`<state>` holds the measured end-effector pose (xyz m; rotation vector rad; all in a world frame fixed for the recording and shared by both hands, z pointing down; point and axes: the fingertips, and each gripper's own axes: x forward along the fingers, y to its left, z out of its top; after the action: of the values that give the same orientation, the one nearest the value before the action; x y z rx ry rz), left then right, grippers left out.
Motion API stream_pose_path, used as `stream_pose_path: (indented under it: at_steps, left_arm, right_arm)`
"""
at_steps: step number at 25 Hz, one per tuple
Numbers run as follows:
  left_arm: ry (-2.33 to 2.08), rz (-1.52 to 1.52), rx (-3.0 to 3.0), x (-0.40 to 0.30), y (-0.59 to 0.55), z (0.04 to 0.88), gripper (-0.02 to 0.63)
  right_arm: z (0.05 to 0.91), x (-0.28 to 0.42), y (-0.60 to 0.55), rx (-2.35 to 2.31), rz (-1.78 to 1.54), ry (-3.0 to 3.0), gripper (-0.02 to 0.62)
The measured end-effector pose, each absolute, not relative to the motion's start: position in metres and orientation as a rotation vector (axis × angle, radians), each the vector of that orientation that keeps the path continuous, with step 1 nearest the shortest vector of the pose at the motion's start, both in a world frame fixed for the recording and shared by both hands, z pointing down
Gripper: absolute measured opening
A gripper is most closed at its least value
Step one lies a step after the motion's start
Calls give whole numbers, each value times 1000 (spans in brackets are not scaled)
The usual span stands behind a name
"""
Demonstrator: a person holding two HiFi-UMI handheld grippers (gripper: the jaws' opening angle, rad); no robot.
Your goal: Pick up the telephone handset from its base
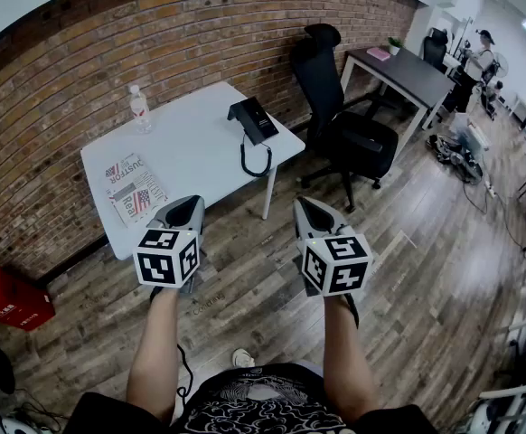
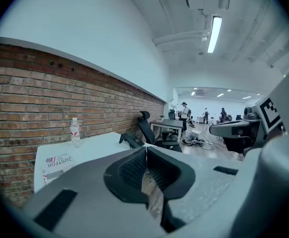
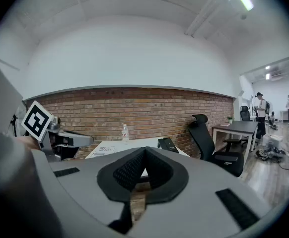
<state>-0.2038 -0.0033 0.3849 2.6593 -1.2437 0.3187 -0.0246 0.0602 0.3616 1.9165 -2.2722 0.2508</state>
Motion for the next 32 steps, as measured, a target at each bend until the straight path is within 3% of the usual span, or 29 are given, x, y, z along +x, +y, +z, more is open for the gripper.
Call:
stream_pose_path:
  at_steps: [24,32]
  left_arm:
    - [-1166,328,2704,-171,-51,396,15]
    - [-1172,337,2693,-133,-102,404,62]
  right_arm:
    - [380,-17,9,1915,291,-2276,0]
    - [387,17,-45,1880,298,-2299,0]
